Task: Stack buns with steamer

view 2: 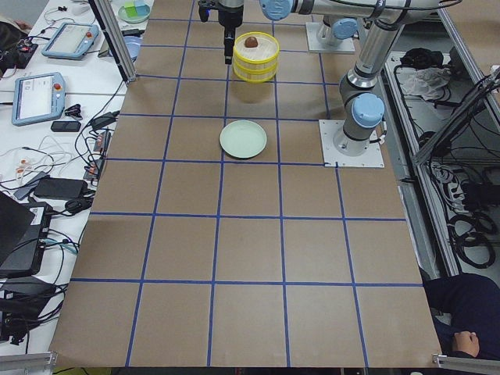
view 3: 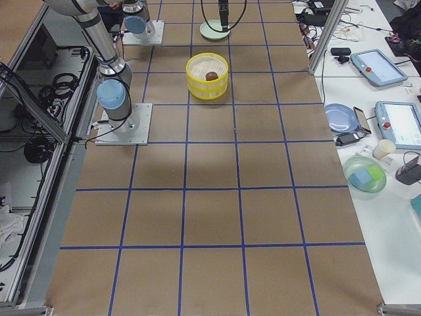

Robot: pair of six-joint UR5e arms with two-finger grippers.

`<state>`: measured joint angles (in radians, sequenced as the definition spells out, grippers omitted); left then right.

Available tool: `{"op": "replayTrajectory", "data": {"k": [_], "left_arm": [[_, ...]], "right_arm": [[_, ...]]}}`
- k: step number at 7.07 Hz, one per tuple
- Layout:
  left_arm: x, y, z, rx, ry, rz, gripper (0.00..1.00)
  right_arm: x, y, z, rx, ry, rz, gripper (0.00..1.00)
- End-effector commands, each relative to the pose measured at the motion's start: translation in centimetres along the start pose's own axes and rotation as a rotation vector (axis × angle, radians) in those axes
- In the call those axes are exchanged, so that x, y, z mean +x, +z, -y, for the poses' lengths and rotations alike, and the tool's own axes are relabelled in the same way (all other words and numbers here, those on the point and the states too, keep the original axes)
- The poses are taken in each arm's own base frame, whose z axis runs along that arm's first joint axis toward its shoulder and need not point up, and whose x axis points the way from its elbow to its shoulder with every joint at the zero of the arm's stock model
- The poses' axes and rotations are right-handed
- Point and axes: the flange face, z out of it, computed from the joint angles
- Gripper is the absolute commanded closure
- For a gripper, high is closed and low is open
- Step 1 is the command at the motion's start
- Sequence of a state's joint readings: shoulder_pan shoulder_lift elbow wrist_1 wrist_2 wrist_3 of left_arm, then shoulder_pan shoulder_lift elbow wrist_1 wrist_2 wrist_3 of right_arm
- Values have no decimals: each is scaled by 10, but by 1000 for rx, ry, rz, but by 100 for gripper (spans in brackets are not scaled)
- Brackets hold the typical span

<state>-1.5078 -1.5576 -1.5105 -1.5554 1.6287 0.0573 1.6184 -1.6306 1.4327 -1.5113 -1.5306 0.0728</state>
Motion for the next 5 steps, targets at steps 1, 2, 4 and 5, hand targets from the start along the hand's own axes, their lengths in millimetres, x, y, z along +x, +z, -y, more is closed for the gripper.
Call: {"op": "replayTrajectory", "data": {"k": [1,2,4,5], "left_arm": [[1,0,-2,2,6,-6,0],[2,0,-2,1,7,-6,0],[3,1,-4,-1,-2,-5,0],[4,2,-5,-2,-6,-12,0]], "right_arm": [[-1,1,1,0,10,10,0],[-1,0,1,4,13,6,0],[-1,0,1,4,13,6,0],[0,0,1,4,13,3,0]]}}
